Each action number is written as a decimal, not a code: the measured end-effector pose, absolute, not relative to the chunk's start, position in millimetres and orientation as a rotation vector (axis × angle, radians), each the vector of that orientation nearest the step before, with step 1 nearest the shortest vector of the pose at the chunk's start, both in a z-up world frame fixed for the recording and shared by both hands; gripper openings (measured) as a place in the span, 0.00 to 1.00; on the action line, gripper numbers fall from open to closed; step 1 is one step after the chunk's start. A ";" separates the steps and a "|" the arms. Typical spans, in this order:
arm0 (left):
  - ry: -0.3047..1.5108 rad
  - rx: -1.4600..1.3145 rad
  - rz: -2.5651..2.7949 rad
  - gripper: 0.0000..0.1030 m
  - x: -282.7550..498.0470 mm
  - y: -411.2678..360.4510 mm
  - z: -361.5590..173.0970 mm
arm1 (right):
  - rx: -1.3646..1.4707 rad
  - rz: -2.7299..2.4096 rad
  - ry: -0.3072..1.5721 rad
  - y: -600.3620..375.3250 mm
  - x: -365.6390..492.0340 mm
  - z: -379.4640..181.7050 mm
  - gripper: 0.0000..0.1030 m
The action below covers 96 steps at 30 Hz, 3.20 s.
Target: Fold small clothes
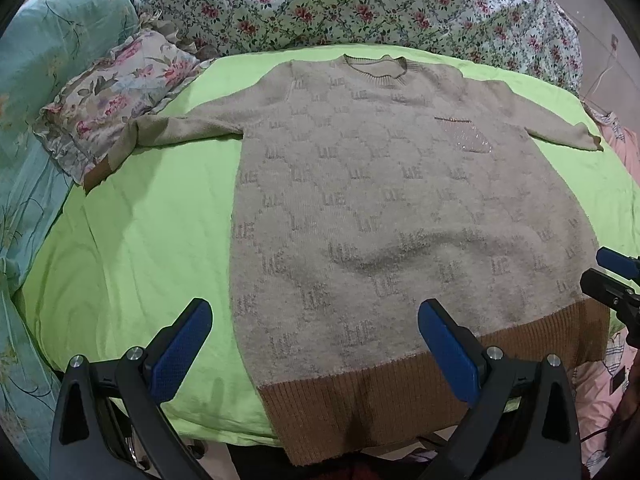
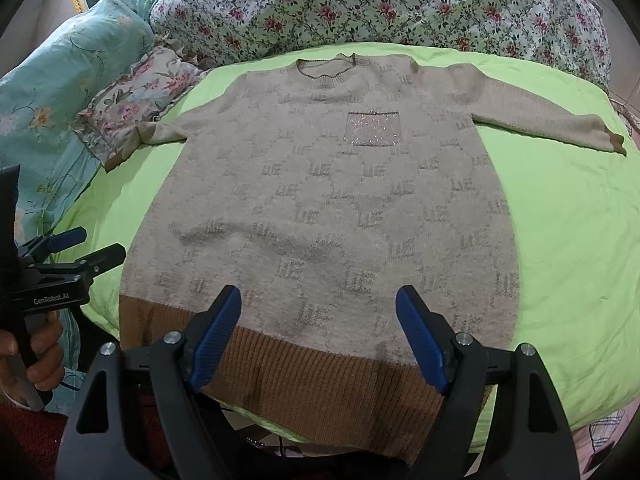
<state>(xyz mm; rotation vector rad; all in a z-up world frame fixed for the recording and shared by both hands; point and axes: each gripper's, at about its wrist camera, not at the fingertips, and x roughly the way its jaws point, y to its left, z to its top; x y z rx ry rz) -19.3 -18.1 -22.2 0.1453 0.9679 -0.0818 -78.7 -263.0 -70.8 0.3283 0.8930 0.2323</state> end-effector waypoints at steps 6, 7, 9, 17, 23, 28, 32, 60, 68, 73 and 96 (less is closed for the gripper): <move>0.962 0.142 -0.088 1.00 -19.3 -18.6 -22.6 | 0.326 0.233 0.885 -263.5 -78.6 -73.8 0.78; 0.960 0.141 -0.090 1.00 -20.0 -19.4 -22.3 | 0.327 0.233 0.883 -264.2 -78.5 -75.1 0.78; 0.958 0.141 -0.095 1.00 -20.8 -20.3 -21.7 | 0.327 0.232 0.880 -263.0 -78.5 -76.1 0.78; 0.957 0.146 -0.101 1.00 -23.5 -21.9 -21.7 | 0.320 0.235 0.881 -263.5 -79.2 -76.2 0.78; 0.956 0.146 -0.103 1.00 -24.7 -22.2 -21.7 | 0.323 0.236 0.879 -263.5 -79.9 -76.2 0.79; 0.958 0.147 -0.106 1.00 -24.8 -23.3 -22.2 | 0.323 0.237 0.878 -263.0 -79.8 -76.2 0.79; 0.955 0.148 -0.105 1.00 -25.2 -24.4 -22.1 | 0.323 0.236 0.878 -263.0 -79.9 -75.9 0.79; 0.954 0.143 -0.119 1.00 -26.8 -26.3 -20.3 | 0.333 0.238 0.869 -265.9 -80.0 -71.8 0.81; 0.959 0.143 -0.121 1.00 -25.1 -27.9 -21.3 | 0.337 0.239 0.867 -266.5 -80.4 -71.5 0.81; 0.958 0.144 -0.132 1.00 -21.7 -28.7 -20.6 | 0.344 0.244 0.860 -269.7 -79.3 -70.4 0.81; 0.983 0.104 -0.152 1.00 58.2 -43.0 -25.4 | 0.573 0.031 0.796 -422.8 -29.2 -97.7 0.81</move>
